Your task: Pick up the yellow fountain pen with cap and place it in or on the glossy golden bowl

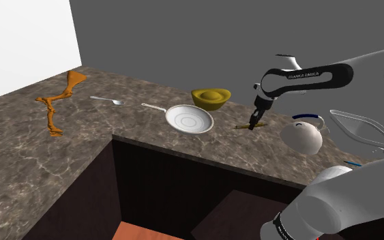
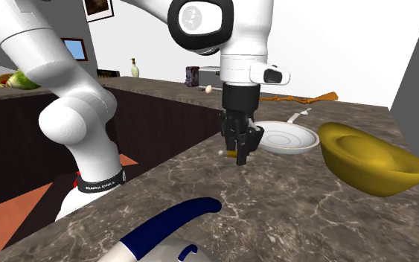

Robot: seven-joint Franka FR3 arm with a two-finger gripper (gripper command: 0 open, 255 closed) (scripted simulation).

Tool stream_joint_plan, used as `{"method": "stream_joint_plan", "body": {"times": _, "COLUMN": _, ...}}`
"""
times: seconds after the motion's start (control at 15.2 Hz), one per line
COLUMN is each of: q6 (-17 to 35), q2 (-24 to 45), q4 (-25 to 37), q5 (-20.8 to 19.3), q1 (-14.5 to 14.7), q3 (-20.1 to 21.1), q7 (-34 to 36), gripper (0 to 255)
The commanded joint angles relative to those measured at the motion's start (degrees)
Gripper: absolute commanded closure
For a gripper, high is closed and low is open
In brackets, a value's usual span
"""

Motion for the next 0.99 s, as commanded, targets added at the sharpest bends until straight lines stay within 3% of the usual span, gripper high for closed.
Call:
{"method": "stream_joint_plan", "body": {"times": 0.0, "q6": -1.81, "q2": -0.61, "q4": 1.18, "q5": 0.06, "q1": 0.0, "q3": 0.24, "q7": -0.02, "gripper": 255}}
{"method": "stream_joint_plan", "body": {"times": 0.92, "q6": -13.26, "q2": -3.46, "q4": 9.8, "q5": 0.73, "q1": 0.23, "q3": 1.9, "q7": -0.07, "gripper": 255}}
